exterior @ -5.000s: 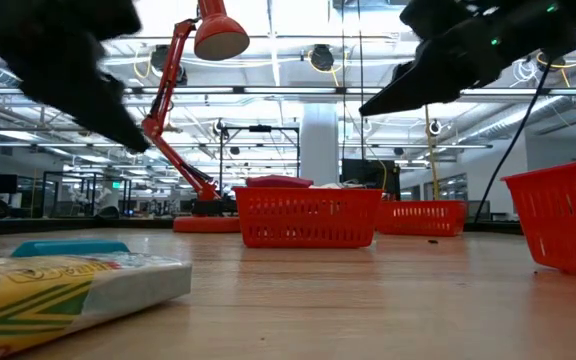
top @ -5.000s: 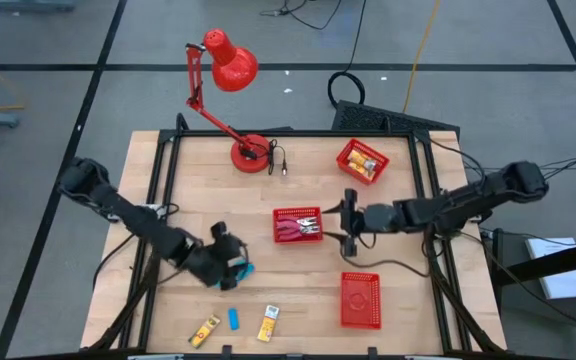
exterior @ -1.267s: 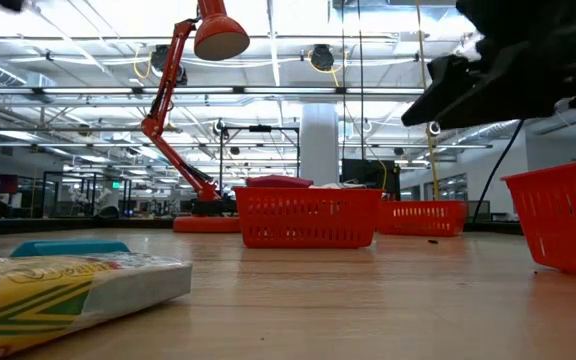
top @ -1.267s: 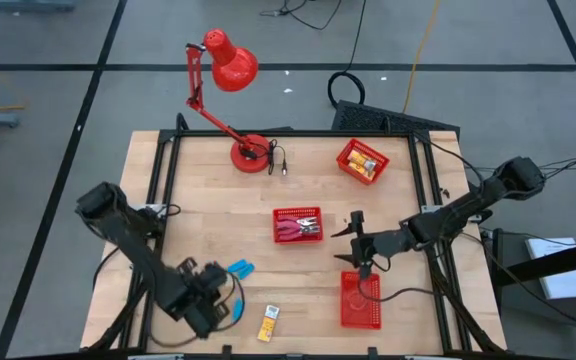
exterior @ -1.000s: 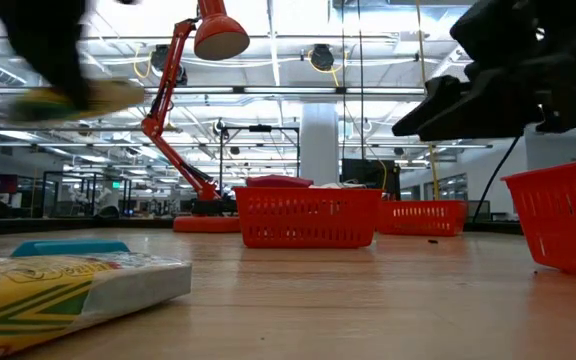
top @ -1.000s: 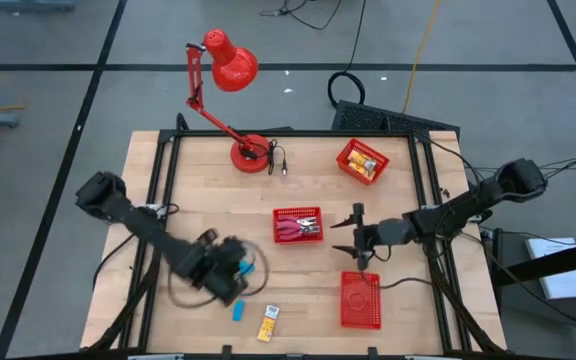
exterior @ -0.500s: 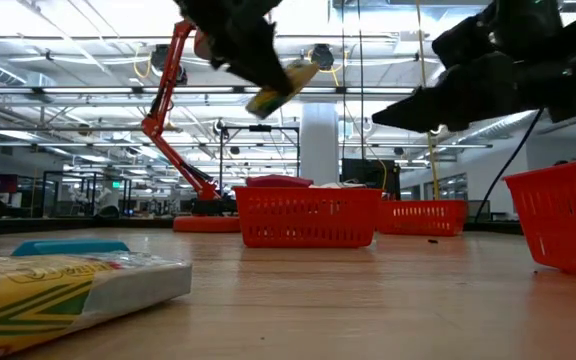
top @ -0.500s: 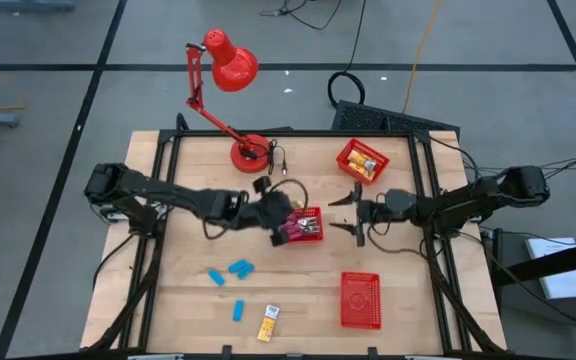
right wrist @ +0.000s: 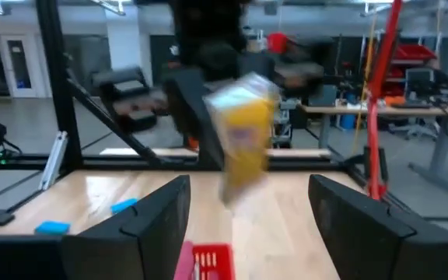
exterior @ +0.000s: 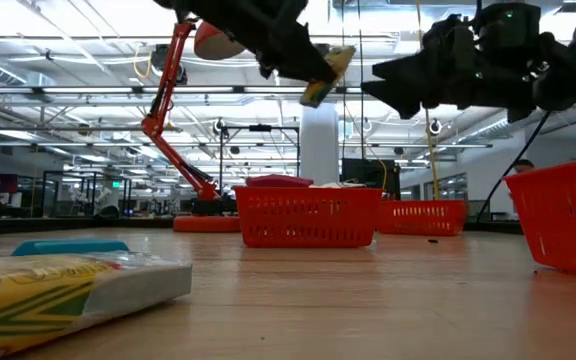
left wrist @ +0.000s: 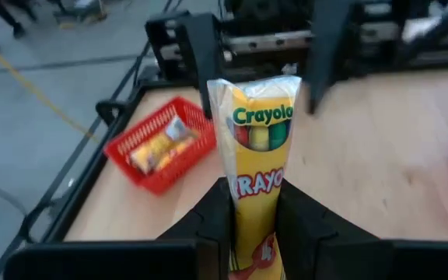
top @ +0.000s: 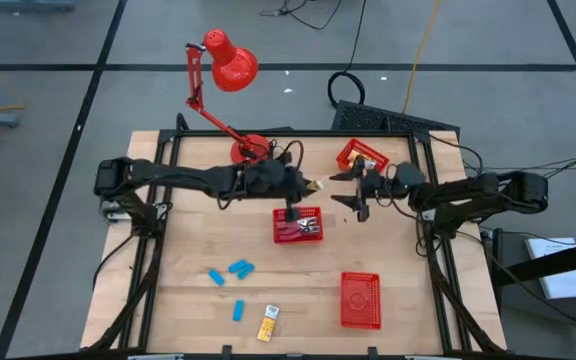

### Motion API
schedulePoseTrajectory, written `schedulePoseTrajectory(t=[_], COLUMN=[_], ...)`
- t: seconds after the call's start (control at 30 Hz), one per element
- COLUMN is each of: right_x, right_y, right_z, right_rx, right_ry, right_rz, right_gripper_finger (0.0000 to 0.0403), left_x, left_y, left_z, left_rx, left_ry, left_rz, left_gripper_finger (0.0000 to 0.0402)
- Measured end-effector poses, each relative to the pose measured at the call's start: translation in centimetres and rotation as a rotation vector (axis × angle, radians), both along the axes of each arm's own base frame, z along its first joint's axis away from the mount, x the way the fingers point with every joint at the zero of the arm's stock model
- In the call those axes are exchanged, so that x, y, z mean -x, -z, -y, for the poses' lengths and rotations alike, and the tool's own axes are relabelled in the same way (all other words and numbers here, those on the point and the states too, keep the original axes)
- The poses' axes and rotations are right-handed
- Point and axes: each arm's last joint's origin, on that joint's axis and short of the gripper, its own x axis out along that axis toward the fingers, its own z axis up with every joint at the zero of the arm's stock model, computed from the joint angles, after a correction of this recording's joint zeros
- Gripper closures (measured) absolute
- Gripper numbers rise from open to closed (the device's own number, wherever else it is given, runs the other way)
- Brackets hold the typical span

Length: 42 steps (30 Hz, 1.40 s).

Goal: Pick & Place School Supplies
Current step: Put the yellow crayon box into the top red bin

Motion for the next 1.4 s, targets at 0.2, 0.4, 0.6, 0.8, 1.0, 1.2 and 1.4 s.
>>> schedulePoseTrajectory(t=[0.2,0.4,0.6,0.8,1.0,1.2,1.4], right_x=[-0.8,-1.8,-2.7,-2.7,-2.7,-2.6,-2.3], right_y=[-1.0,-1.0,-1.2,-1.3,-1.4,-1.4,-1.1], right_z=[0.8,1.7,2.1,2.1,2.1,2.3,3.2], right_rx=[0.02,0.022,0.016,0.0,-0.007,0.019,0.01], right_ry=[0.009,0.01,-0.017,-0.022,-0.014,-0.003,0.063], right_rz=[0.012,0.014,0.021,0.027,0.034,0.038,0.005], right_gripper_finger=[0.0149,0.0149,0.0156,0.0196,0.0287,0.0352,0.0352], left_x=[-1.1,-1.6,-2.6,-3.1,-3.1,-3.1,-3.0], left_y=[0.5,0.7,2.2,2.6,2.5,2.5,2.5], left_z=[-2.1,-2.8,-3.0,-3.0,-3.0,-3.0,-3.9], left_rx=[0.004,0.002,0.004,0.017,0.02,0.007,0.005], left_ry=[0.048,0.072,0.082,0.106,0.104,0.103,0.114], left_rz=[0.094,0.141,0.157,0.183,0.197,0.198,0.189], left_gripper_finger=[0.0333,0.0333,0.0333,0.0333,0.0333,0.0336,0.0336])
